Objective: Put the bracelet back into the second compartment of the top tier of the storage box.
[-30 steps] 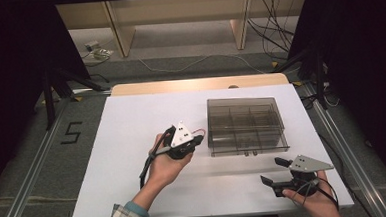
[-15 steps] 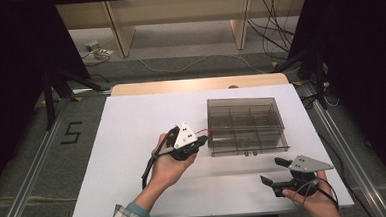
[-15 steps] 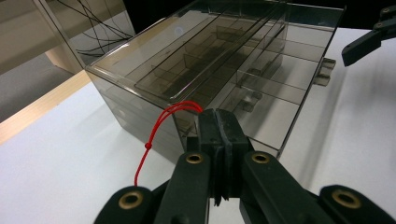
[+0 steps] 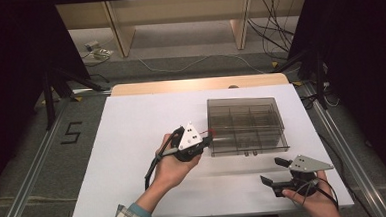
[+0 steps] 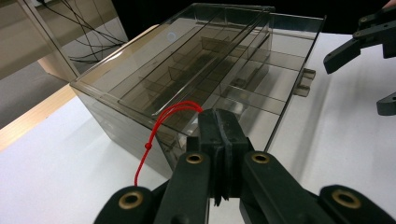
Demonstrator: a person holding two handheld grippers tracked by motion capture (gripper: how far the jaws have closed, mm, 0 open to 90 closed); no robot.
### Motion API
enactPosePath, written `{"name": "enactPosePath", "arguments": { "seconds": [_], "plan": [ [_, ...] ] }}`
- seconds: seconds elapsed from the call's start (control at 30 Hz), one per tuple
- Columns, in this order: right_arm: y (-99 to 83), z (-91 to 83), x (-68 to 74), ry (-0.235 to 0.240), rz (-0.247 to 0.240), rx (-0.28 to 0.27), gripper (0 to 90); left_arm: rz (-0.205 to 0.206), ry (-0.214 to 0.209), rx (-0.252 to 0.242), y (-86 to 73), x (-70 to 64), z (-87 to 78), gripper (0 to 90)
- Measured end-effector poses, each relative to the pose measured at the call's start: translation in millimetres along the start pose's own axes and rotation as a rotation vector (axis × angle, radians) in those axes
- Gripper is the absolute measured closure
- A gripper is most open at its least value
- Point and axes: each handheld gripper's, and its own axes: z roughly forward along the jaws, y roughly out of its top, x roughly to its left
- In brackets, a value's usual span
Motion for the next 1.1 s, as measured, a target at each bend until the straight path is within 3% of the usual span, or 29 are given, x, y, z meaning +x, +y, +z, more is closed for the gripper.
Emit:
{"name": "enactPosePath", "arguments": {
  "seconds": [0.33, 1.1],
  "plan": [
    [0.0, 0.6, 0.0, 0.001, -0.004, -0.002, 17.2, 0.023, -0.009, 0.000, 4.1, -4.4, 2.2, 90.0],
    [-0.1, 1.1, -0.1, 0.002, -0.003, -0.003, 17.2, 0.033, -0.024, -0.004, 8.9, -8.2, 5.9, 90.0]
  ]
}}
